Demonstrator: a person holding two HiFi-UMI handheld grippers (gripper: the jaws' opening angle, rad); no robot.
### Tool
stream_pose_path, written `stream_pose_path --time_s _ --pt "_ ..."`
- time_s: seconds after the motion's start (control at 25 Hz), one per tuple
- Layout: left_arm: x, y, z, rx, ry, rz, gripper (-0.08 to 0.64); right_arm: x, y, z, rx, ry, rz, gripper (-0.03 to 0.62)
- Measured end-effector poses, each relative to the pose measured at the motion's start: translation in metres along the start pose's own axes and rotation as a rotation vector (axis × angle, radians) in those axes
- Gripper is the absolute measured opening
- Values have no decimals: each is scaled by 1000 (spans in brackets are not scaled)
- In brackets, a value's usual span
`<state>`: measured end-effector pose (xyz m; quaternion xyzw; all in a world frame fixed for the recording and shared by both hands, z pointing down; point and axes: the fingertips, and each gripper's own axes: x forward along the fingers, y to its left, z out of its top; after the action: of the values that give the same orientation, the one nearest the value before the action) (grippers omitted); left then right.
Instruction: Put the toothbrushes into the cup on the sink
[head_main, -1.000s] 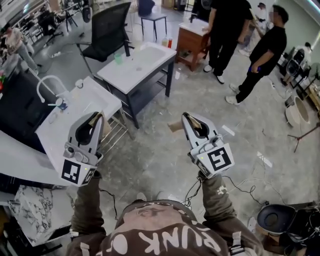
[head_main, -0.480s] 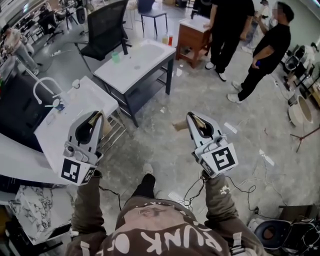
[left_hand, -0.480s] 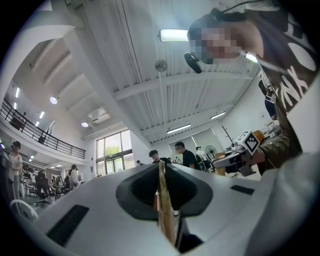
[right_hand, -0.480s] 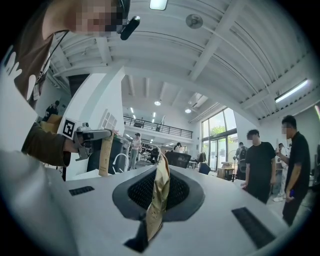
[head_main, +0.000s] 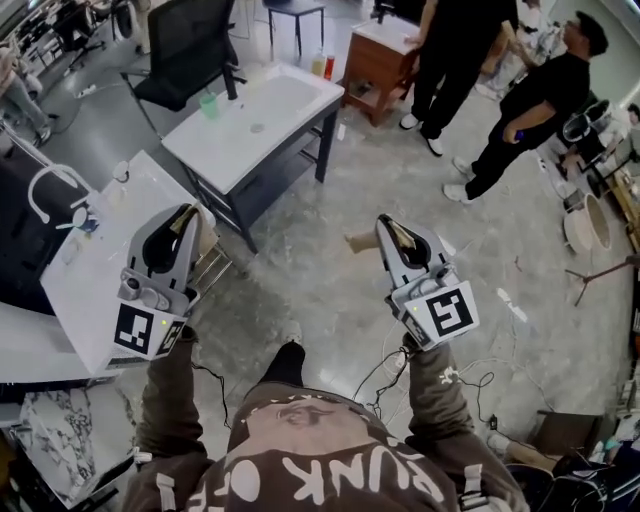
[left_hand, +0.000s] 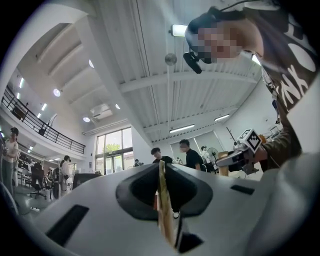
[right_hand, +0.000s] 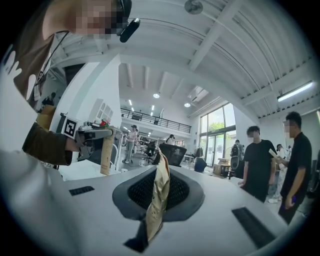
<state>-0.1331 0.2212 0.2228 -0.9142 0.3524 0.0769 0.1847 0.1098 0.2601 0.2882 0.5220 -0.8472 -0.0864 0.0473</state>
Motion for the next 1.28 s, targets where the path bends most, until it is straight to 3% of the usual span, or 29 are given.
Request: stream_pose_path --time_s 0.4,0.72,1.04,1.28 --pt "88 97 -60 -3 7 0 39 139 -65 -3 -19 22 6 11" --pt "130 153 -82 0 -7 27 40 215 -95 -2 -35 12 38 11" --pt "177 199 -113 31 22 91 39 299 -139 -21 -23 -23 113 11" --pt "228 244 -162 55 69 209 39 398 -193 -59 -1 -41 232 11"
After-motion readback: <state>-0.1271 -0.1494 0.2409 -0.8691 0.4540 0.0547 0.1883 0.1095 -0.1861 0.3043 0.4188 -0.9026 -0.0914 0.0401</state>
